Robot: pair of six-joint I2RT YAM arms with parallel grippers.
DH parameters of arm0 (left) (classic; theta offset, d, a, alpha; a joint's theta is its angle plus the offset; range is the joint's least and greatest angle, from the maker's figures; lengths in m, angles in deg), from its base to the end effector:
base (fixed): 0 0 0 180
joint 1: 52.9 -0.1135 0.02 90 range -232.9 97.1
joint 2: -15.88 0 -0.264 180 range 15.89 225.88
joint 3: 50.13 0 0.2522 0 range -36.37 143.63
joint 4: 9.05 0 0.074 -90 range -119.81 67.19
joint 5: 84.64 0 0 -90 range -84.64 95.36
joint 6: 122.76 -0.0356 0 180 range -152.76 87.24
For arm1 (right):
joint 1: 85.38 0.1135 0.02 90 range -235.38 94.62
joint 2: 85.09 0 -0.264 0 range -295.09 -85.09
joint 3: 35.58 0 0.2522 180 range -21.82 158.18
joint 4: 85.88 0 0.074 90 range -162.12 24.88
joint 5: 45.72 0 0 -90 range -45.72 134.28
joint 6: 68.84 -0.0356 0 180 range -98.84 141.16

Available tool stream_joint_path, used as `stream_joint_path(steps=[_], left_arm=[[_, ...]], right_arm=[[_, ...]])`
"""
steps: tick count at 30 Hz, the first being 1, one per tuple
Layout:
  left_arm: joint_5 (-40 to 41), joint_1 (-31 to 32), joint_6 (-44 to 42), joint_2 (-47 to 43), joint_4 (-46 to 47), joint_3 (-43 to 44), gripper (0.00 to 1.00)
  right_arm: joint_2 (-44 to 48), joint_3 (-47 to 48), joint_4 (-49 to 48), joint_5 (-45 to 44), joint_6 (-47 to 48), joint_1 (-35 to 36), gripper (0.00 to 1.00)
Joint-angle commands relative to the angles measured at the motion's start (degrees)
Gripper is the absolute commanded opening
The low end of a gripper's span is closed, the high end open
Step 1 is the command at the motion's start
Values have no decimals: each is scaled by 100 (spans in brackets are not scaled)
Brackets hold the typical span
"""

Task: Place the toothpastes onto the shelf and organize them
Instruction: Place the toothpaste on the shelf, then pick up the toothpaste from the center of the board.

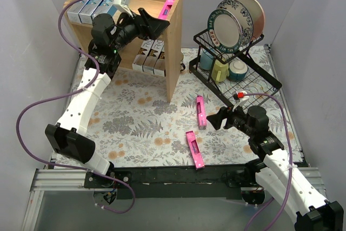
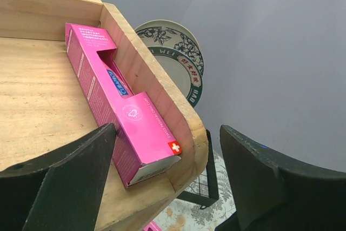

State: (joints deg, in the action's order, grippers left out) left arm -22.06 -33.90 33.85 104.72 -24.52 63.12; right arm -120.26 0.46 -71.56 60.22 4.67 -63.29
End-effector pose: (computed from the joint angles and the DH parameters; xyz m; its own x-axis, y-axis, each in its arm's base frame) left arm 0.3243 -0.1290 0.4981 -0.6017 -0.6545 -0.4578 0.4203 0.2280 -0.8783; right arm 0.1461 0.0698 0.2442 -0.3795 0.1405 -0.9144 -0.5229 0.7828 0.3373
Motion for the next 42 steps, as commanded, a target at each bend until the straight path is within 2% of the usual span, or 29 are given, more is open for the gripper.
stream_joint_path(steps=[1,6,9,17,23,27,35,42], left_arm=[[166,77,10,-68,-136,-16,80],[509,77,-78,-209,-57,-8,93],[650,68,-87,-323,4,19,98],[1045,68,-192,-692,49,-86,98],[1599,68,-552,-1368,-346,-429,98],[1845,77,-666,-2001,-802,-912,98],[1978,77,-763,-3512,-1453,-2784,98],[871,77,-298,-4532,-1902,-4471,98]], right_arm=[[73,197,-65,-65,58,-11,84],[81,197,76,-65,67,-11,84],[81,197,67,-65,67,-11,84],[125,215,120,-91,67,-11,84],[178,268,252,-223,41,-20,84],[64,364,384,-215,49,-11,82],[-506,628,743,-338,50,-11,81],[-1341,1067,1051,-162,-47,146,81]])
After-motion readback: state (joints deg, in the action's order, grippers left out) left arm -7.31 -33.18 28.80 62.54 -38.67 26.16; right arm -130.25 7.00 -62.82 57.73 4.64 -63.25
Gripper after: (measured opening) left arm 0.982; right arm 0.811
